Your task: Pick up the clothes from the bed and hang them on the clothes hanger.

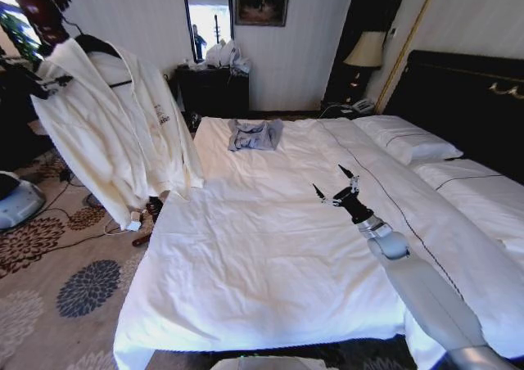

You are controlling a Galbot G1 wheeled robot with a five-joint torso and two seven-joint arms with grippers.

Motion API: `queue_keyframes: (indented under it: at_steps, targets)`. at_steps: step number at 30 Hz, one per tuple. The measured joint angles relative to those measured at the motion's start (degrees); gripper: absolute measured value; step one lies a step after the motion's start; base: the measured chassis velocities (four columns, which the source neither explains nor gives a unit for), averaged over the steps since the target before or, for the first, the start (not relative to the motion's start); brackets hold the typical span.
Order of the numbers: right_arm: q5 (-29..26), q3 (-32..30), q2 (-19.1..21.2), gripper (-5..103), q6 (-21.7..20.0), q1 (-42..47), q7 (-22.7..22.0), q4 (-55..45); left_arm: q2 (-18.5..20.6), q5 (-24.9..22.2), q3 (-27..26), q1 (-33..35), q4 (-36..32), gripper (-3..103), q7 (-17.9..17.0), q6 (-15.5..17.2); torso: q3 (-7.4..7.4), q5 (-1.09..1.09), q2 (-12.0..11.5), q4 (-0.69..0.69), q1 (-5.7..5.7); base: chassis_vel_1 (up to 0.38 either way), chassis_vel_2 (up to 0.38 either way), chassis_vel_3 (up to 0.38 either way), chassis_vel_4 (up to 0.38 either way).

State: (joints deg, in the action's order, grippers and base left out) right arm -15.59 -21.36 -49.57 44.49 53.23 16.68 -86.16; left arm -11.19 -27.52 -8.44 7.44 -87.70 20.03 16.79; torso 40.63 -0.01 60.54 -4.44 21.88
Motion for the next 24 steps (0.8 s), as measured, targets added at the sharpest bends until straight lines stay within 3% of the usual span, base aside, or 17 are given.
queue_keyframes:
  at_steps: [1,3,7,10,12,13,16,17,18,19,22,24]
  targets:
    - [0.11,0.10,-0.17,100,-0.02,-0.03,0.00,0.08,0.77,-0.51,-1.08,1.33,-1.05,64,-0.66,-0.05,0.00,0.01,0.00,-0.01,0.00,0.000,0.000,0.000,0.000]
    - [0.17,0.14,-0.26,100,-0.03,-0.04,0.00,0.13,1.18,-0.86,-1.66,2.13,-1.71,64,-0.90,-0.05,0.00,0.01,0.00,-0.01,0.00,0.000,0.000,0.000,0.000]
    - [0.61,-0.19,-0.82,100,-0.03,0.31,0.00,0.32,2.33,-3.56,-4.08,4.90,-5.96,86,-2.02,0.47,0.00,0.02,0.00,0.02,0.00,0.000,0.000,0.000,0.000]
    - [0.78,-1.05,-0.89,100,-0.03,0.98,0.00,0.19,1.82,-5.86,-4.10,5.15,-7.64,90,-3.15,1.11,0.00,0.01,0.00,0.01,-0.01,0.000,0.000,0.000,0.000]
    - [0.86,-2.40,-1.02,100,-0.01,1.96,-0.01,0.02,0.32,-14.04,-3.79,5.96,-10.93,98,-8.29,2.61,0.00,0.02,0.00,-0.04,0.00,0.000,0.000,0.000,0.000]
    - [0.86,-2.40,-1.02,100,-0.01,1.96,-0.01,0.02,0.32,-14.04,-3.79,5.96,-10.93,98,-8.29,2.61,0.00,0.02,0.00,-0.04,0.00,0.000,0.000,0.000,0.000]
    - [-0.74,-3.38,-0.96,100,-0.48,2.75,-0.14,-0.49,-2.85,-26.22,-3.14,7.05,-14.13,100,-16.51,2.52,0.00,0.05,0.00,0.02,0.00,0.000,0.000,0.000,0.000]
    - [-2.75,-3.98,-0.68,100,-1.46,3.51,-0.49,-1.37,-5.31,-31.27,-2.91,7.60,-15.53,100,-21.16,1.97,0.00,0.04,0.00,0.02,0.00,0.000,0.000,0.000,0.000]
    - [-2.75,-3.98,-0.68,100,-1.46,3.51,-0.49,-1.37,-5.31,-31.27,-2.91,7.60,-15.53,100,-21.16,1.97,0.00,0.04,0.00,0.02,0.00,0.000,0.000,0.000,0.000]
    - [-5.09,-5.36,-0.05,100,-3.11,5.06,-1.82,-3.27,-8.70,-35.32,-2.77,8.40,-16.95,100,-26.50,1.70,0.00,0.02,0.00,0.01,0.00,0.000,0.000,0.000,0.000]
    - [-9.32,-10.01,1.55,100,-8.20,9.76,-5.89,-8.68,-15.86,-37.02,-3.93,12.99,-20.77,100,-35.39,2.07,0.01,0.01,-0.01,-0.11,0.01,0.000,0.000,0.000,0.000]
    - [-10.69,-10.94,1.87,100,-9.81,10.88,-6.97,-10.17,-17.14,-36.62,-5.03,15.01,-21.82,100,-37.03,2.43,0.01,0.04,-0.01,-0.11,0.00,0.000,0.000,0.000,0.000]
